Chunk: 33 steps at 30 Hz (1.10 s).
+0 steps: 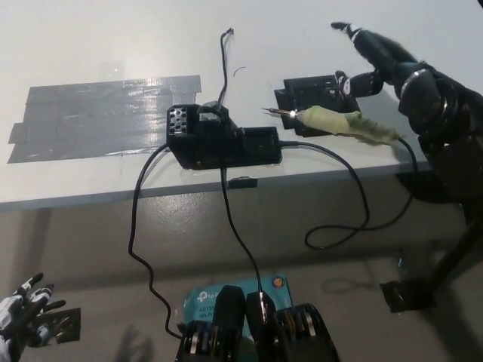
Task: The robot uses its right hand to grab and lift the soldering gun kept on the middle of the table and puts it in its base
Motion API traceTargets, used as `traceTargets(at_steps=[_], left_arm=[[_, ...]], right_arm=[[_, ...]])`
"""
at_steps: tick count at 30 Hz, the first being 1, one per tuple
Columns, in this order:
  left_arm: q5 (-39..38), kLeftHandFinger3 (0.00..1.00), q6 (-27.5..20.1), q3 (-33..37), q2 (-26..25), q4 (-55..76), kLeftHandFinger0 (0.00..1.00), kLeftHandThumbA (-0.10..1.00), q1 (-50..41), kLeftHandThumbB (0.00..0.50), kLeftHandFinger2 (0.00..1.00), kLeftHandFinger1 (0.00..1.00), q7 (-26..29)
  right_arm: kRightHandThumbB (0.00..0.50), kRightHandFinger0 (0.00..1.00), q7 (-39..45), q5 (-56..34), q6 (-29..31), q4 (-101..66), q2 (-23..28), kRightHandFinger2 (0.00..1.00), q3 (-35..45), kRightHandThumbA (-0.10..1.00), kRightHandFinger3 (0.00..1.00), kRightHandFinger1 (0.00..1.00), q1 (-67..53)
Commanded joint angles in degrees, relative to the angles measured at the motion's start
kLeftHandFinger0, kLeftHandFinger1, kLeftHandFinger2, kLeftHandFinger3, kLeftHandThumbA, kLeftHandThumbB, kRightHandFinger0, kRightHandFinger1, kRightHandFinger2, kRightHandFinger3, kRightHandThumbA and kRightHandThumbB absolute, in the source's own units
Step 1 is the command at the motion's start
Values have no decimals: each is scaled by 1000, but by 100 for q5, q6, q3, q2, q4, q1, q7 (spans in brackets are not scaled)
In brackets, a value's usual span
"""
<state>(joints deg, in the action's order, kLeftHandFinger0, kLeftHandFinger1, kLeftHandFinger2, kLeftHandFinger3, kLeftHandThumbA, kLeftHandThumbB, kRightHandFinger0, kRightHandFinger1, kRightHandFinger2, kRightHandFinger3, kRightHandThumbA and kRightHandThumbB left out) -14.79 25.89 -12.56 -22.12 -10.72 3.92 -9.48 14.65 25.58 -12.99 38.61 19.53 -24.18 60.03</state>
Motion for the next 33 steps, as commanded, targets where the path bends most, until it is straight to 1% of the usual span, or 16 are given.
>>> traceTargets(at_steps=[1, 2, 3, 4, 6, 8, 11, 13, 19, 20, 22, 26, 28, 31, 32, 33], left_arm=[[32, 1000, -6, 0, -217, 121, 756, 520, 41, 89, 937, 777, -134], [24, 1000, -3, -6, -223, 117, 754, 523, 53, 89, 934, 776, -139], [9, 1000, 44, -20, -217, 136, 738, 536, 56, 70, 932, 777, -125], [9, 1000, 60, -18, -215, 129, 747, 571, 66, 33, 938, 781, -120], [18, 1000, 73, -14, -223, 119, 743, 589, 75, 12, 941, 783, -118], [51, 1000, 101, -7, -215, 110, 727, 632, 81, 17, 943, 784, -79], [80, 1000, 56, 24, -218, 109, 749, 687, 69, 29, 947, 799, -111], [70, 1000, 70, 18, -206, 103, 755, 707, 74, 24, 948, 800, -115], [50, 1000, 101, -1, -194, 20, 757, 730, 119, 49, 935, 791, -134], [67, 1000, 91, 3, -195, 17, 756, 734, 127, 52, 928, 788, -133], [13, 1000, 75, -38, -161, -30, 770, 730, 147, 60, 930, 789, -145], [67, 1000, 22, 10, -164, 10, 768, 759, 129, 66, 939, 794, -160], [70, 1000, 40, 11, -150, 26, 767, 763, 125, 70, 931, 790, -146], [63, 1000, 49, 29, -137, 44, 791, 768, 139, 70, 937, 809, -158], [64, 1000, 53, 29, -130, 57, 775, 769, 136, 73, 934, 802, -151], [64, 1000, 56, 29, -128, 69, 760, 768, 137, 74, 930, 795, -148]], right_arm=[[274, 1000, 237, 59, -174, -131, 143, 1000, 83, 472, 1000, 1000, 190], [274, 1000, 242, 59, -166, -100, 145, 1000, 87, 479, 1000, 1000, 197], [263, 1000, 285, 69, -215, -146, 174, 1000, 83, 467, 1000, 1000, 168], [262, 1000, 331, 62, -261, -196, 215, 1000, 93, 437, 1000, 1000, 111], [263, 1000, 367, 60, -293, -210, 234, 1000, 107, 431, 1000, 1000, 65], [262, 1000, 367, 61, -263, -156, 265, 1000, 107, 433, 1000, 1000, -21], [259, 1000, 382, 109, -275, -112, 271, 1000, 63, 462, 1000, 1000, -81], [266, 1000, 434, 130, -317, -178, 278, 1000, 40, 499, 1000, 1000, -144], [260, 1000, 525, 227, -330, -322, 204, 1000, -53, 523, 1000, 1000, -241], [275, 1000, 485, 238, -233, -200, 171, 1000, -68, 531, 1000, 1000, -209], [275, 1000, 505, 267, -195, -204, 133, 1000, -103, 521, 1000, 1000, -195], [250, 1000, 617, 336, -229, -305, 116, 1000, -190, 512, 1000, 1000, -190], [269, 1000, 627, 330, -247, -268, 159, 1000, -173, 523, 1000, 1000, -221], [270, 1000, 659, 476, -314, -39, 293, 1000, -273, 538, 1000, 1000, -198], [276, 1000, 675, 507, -321, 24, 333, 1000, -297, 552, 1000, 1000, -198], [301, 1000, 661, 532, -362, 81, 359, 1000, -307, 559, 1000, 1000, -200]])
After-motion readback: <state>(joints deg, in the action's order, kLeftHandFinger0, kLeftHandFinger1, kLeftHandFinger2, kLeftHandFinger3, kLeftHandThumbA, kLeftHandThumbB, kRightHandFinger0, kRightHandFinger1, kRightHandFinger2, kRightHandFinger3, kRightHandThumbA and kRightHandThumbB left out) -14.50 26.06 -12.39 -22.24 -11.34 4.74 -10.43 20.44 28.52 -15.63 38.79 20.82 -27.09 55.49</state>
